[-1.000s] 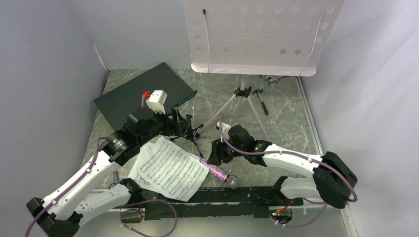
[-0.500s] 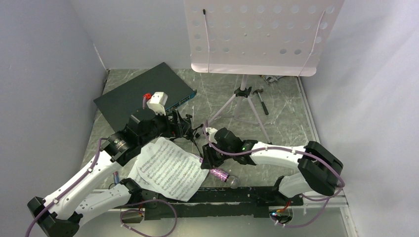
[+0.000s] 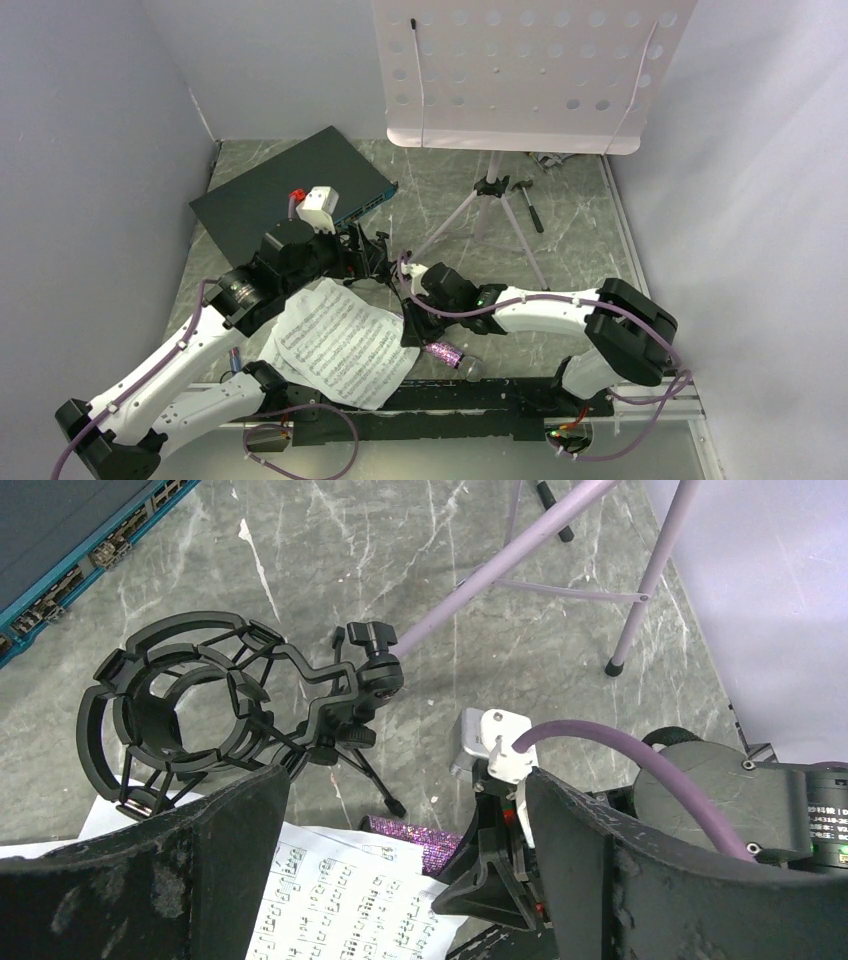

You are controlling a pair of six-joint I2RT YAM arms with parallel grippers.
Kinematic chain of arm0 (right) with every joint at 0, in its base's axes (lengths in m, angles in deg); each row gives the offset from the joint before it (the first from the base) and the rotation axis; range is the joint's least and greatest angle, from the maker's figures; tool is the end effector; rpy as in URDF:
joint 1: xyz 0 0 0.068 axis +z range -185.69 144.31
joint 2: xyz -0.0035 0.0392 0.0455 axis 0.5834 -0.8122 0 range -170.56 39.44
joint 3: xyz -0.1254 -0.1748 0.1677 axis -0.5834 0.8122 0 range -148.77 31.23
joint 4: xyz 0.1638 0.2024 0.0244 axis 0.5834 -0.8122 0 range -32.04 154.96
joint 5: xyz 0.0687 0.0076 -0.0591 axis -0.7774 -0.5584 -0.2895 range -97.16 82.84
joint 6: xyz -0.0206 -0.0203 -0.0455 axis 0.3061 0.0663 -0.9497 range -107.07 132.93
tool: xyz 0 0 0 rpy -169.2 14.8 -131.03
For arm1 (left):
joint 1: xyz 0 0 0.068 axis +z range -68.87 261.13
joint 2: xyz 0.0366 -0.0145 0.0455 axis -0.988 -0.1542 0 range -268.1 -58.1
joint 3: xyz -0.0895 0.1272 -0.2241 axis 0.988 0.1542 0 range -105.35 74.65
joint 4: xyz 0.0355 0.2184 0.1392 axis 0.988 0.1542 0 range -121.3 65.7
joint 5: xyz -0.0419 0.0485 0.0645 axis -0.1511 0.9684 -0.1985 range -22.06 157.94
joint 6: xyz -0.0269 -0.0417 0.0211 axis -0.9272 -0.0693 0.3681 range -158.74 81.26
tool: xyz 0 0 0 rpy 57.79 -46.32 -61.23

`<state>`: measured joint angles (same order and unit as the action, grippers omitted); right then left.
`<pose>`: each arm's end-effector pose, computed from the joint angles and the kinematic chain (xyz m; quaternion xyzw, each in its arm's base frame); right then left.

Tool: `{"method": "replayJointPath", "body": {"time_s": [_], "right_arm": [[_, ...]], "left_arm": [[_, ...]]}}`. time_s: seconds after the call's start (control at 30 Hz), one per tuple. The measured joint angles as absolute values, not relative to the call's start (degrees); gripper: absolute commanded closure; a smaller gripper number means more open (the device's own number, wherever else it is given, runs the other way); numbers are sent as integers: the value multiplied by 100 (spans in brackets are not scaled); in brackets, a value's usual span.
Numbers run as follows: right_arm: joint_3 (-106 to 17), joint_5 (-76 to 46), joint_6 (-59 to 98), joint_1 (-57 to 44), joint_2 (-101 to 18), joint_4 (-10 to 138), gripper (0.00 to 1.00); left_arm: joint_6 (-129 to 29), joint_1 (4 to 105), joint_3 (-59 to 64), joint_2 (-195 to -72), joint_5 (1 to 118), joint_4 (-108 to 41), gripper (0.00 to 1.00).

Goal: Set up the instrument practice props

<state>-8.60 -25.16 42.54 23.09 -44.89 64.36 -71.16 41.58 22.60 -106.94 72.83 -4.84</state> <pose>0.1394 0.2511 0.1708 -0.2877 0.8684 0.3666 0.1697 0.1469 -0.1175 0.3426 0.0284 0.8342 -0.2941 0.4656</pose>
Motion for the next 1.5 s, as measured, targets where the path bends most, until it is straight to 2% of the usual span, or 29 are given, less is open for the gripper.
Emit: {"method": "replayJointPath", "body": {"time_s": [0.1,0.2,0.23,0.47,0.87,1.27,1.5], "right_arm": [[-891,-2496,4250,2327,-4590,6458,82],[-926,-2407,4208,2353,-4658,6458,98],[-933,-2381,4188,2359,-4662,6455,100],[-1136,-2070,3959,2377,-4614,6173,100],[-1934,-1928,2949,2377,-3582,5282,100],[-2690,-2033,1920,2377,-3031,3887,100],[-2994,-2291,1555,2377,-2618,3496,100]], "left_arm": [[-7116,4158,2260,-10663,7307,-475,7],[-7116,4158,2260,-10597,7359,-436,7],[-7116,4158,2260,-10565,7379,-423,7],[-7112,4158,2268,-10383,7425,-401,7],[-6546,4158,2270,-10274,7090,-368,7],[-4909,4158,2074,-9819,5587,-51,6],[-3965,4156,1615,-10219,4588,382,6]]}}
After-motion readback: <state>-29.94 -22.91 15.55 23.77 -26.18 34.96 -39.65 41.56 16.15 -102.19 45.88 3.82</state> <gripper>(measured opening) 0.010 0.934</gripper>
